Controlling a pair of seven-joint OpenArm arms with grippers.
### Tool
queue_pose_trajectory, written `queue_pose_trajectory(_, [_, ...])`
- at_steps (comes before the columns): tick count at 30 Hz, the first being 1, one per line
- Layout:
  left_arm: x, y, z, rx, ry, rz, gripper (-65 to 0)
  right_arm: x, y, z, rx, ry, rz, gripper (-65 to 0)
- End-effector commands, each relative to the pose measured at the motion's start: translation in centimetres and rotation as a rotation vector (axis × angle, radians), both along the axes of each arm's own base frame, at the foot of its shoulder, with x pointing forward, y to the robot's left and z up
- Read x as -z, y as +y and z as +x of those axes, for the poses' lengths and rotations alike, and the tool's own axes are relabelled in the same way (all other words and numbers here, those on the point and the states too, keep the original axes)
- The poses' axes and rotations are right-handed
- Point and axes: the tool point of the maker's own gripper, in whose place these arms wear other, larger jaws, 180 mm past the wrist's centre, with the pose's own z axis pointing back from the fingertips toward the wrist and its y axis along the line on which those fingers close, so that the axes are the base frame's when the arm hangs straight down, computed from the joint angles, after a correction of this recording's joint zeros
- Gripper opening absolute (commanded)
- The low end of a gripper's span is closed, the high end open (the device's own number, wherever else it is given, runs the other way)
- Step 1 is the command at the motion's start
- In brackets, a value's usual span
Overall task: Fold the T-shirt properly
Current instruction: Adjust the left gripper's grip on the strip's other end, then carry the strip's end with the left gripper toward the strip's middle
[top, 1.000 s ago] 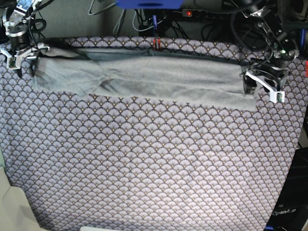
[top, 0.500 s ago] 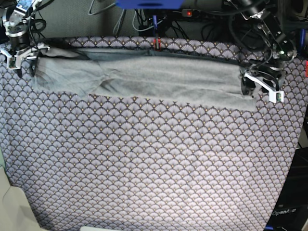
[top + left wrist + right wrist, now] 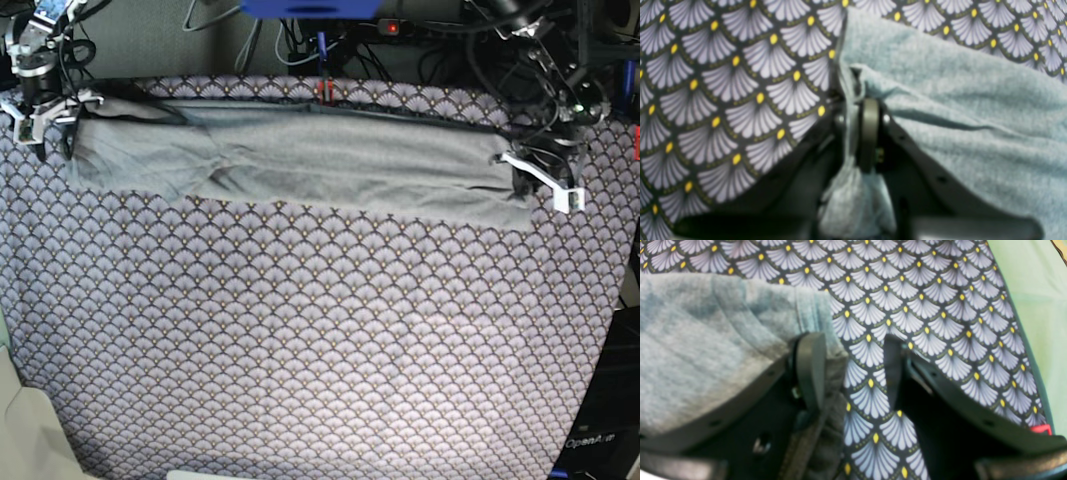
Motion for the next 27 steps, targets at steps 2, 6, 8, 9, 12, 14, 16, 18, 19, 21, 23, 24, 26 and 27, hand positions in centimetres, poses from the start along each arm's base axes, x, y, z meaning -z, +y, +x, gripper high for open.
queue_pose_trajectory(2, [-1.1, -1.6, 0.8, 0.060, -0.020, 0.007, -65.0, -1.4, -0.7, 0.5, -0.001, -0.046, -0.021, -35.9])
queue_pose_trajectory(6, [-4.7, -4.1, 2.8, 0.109, -0.123, 0.041, -65.0, -1.4, -0.7, 0.5, -0.001, -0.046, -0.021, -35.9])
queue_pose_trajectory(8, [-6.4, -5.6, 3.3, 0.149, -0.164, 0.062, -65.0, -1.4, -0.7, 0.6, -0.001, -0.047, -0.021, -35.9])
queue_pose_trajectory(9, [-7.4, -6.9, 3.6, 0.189, -0.190, 0.073, -65.0, -1.4, -0.7, 0.6, -0.001, -0.047, -0.021, -35.9])
queue_pose_trajectory(12, [-8.9, -10.8, 3.4, 0.327, -0.206, 0.118, -65.0, -1.4, -0.7, 0.5, -0.001, -0.046, -0.021, -35.9])
queue_pose_trajectory(14, [-9.2, -12.4, 2.9, 0.394, -0.177, 0.161, -65.0, -1.4, -0.7, 0.6, -0.001, -0.047, -0.021, -35.9])
queue_pose_trajectory(16, [-9.2, -14.3, 2.5, 0.465, -0.155, 0.204, -65.0, -1.4, -0.7, 0.6, -0.001, -0.047, -0.021, -35.9])
queue_pose_trajectory(18, [-8.9, -16.3, 2.1, 0.532, -0.141, 0.222, -65.0, -1.4, -0.7, 0.6, -0.001, -0.049, -0.021, -35.9])
queue_pose_trajectory(19, [-8.8, -17.2, 1.9, 0.562, -0.138, 0.228, -65.0, -1.4, -0.7, 0.6, -0.001, -0.049, -0.021, -35.9])
queue_pose_trajectory(21, [-8.5, -18.7, 1.6, 0.613, -0.131, 0.239, -65.0, -1.4, -0.7, 0.6, -0.001, -0.049, -0.021, -35.9])
queue_pose_trajectory(23, [-8.4, -20.4, 1.3, 0.664, -0.133, 0.240, -65.0, -1.5, -0.7, 0.6, -0.001, -0.050, -0.022, -35.9])
queue_pose_trajectory(24, [-8.4, -21.5, 1.1, 0.693, -0.135, 0.237, -65.0, -1.4, -0.7, 0.6, -0.001, -0.047, -0.022, -35.9])
queue_pose_trajectory(26, [-8.6, -23.4, 0.8, 0.746, -0.146, 0.231, -65.0, -1.4, -0.7, 0.6, -0.001, -0.047, -0.022, -35.9])
queue_pose_trajectory(27, [-8.8, -24.2, 0.7, 0.770, -0.154, 0.228, -65.0, -1.5, -0.7, 0.6, -0.001, -0.050, -0.022, -35.9])
